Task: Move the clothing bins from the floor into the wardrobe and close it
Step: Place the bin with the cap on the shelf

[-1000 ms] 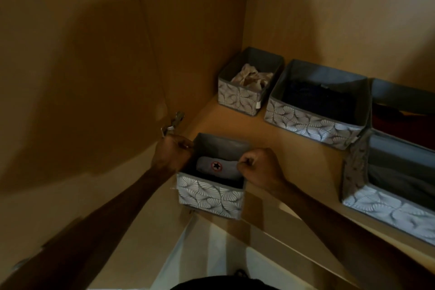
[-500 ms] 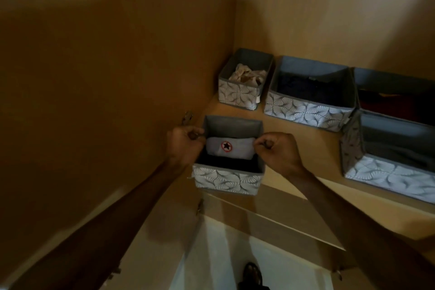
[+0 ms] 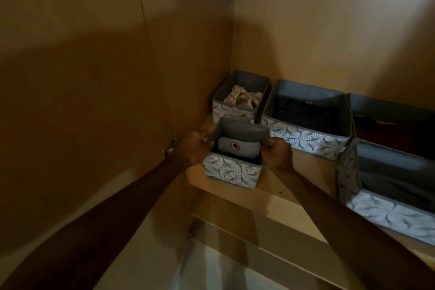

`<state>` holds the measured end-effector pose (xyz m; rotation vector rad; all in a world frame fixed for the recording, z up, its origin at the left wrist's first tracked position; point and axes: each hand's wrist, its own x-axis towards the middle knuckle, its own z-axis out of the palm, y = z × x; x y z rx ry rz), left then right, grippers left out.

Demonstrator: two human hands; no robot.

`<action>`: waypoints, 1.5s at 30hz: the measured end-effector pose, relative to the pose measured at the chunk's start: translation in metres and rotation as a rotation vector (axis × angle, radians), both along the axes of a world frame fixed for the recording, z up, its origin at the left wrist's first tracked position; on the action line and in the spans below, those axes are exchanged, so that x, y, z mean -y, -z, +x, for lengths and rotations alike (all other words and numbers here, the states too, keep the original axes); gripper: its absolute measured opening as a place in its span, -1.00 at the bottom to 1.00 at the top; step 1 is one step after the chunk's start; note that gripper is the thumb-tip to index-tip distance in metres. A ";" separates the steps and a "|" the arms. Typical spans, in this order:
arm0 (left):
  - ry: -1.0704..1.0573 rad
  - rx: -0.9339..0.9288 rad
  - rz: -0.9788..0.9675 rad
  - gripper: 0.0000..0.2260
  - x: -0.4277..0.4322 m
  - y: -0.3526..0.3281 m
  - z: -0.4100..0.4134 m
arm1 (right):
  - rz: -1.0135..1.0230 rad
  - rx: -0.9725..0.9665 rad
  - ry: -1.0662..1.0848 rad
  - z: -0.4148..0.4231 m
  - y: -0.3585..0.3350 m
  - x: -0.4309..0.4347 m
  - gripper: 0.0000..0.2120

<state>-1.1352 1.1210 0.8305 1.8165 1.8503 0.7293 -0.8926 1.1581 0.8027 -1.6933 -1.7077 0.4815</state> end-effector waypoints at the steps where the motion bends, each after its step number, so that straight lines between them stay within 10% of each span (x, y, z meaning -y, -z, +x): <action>1: 0.051 -0.042 0.067 -0.79 0.007 -0.001 0.001 | -0.014 -0.030 0.039 0.001 0.005 -0.003 -0.84; 4: 0.216 -0.305 0.360 -0.76 0.024 0.014 -0.004 | -0.039 -0.041 0.057 -0.006 0.009 -0.016 -0.87; 10: 0.185 -0.574 0.308 -0.38 0.029 0.064 -0.021 | -0.089 -0.177 -0.014 -0.027 0.011 -0.034 -0.83; 17: 0.140 -0.685 0.175 -0.24 0.017 0.066 -0.024 | -0.328 -0.451 -0.417 -0.011 0.033 -0.036 0.04; 25: 0.154 -0.652 0.149 -0.18 0.013 0.054 -0.027 | -0.102 -0.170 -0.340 -0.031 0.015 -0.010 -0.40; 45: 0.047 -0.469 -0.071 -0.15 0.007 0.044 -0.038 | -0.091 -0.201 -0.406 -0.063 0.026 -0.030 -0.33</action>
